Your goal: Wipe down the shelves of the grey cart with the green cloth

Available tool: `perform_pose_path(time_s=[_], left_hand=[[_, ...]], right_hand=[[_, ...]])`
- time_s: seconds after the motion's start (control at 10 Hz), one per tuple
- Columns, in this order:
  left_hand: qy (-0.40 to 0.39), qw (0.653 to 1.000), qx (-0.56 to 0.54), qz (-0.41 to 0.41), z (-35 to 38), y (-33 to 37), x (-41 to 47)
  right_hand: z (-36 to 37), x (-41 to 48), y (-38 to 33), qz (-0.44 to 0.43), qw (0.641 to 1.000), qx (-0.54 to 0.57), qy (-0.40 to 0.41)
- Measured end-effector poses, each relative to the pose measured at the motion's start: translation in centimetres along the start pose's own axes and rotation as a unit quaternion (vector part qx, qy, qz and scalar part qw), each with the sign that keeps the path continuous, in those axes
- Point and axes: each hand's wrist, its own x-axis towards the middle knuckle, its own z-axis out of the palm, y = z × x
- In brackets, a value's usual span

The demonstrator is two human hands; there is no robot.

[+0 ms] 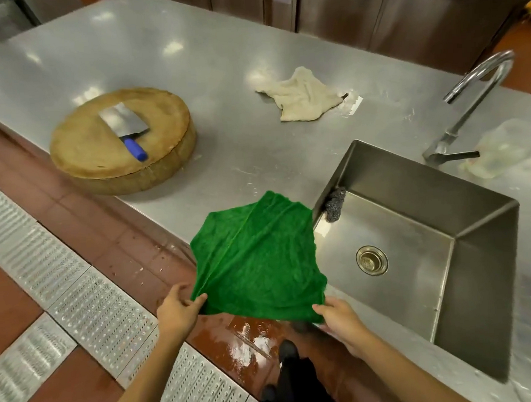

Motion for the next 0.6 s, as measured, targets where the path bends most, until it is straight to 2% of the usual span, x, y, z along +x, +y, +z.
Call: perform_pose_path(time_s=[0.1,0.2,0.3,0.4,0.5,0.6], left_hand=[[-0.012,0.998,0.064,0.009,0.4,0.0,1.0],[-0.034,0.998,0.059,0.003,0.1,0.1,2.2],[-0.047,0.998,0.027,0.013,-0.4,1.1,3.3],[-0.079,0.996,-0.019,0.03,-0.5,2.4,4.6],[-0.118,0.989,-0.055,0.065,-0.6,3.9,6.0],[-0.154,0.978,-0.117,0.079,-1.1,5.9,8.5]], right_hand=[[0.4,-0.2,-0.7,0.019,0.998,0.011,0.058],[0.8,-0.7,-1.8,-0.025,0.985,-0.114,0.125],[1.4,-1.1,-3.0,-0.083,0.964,-0.205,0.151],[2.7,-1.3,-4.2,-0.103,0.949,-0.241,0.173],[4.9,-1.5,-5.7,-0.147,0.945,-0.228,0.182],[7.4,-1.4,-8.1,-0.156,0.96,-0.143,0.185]])
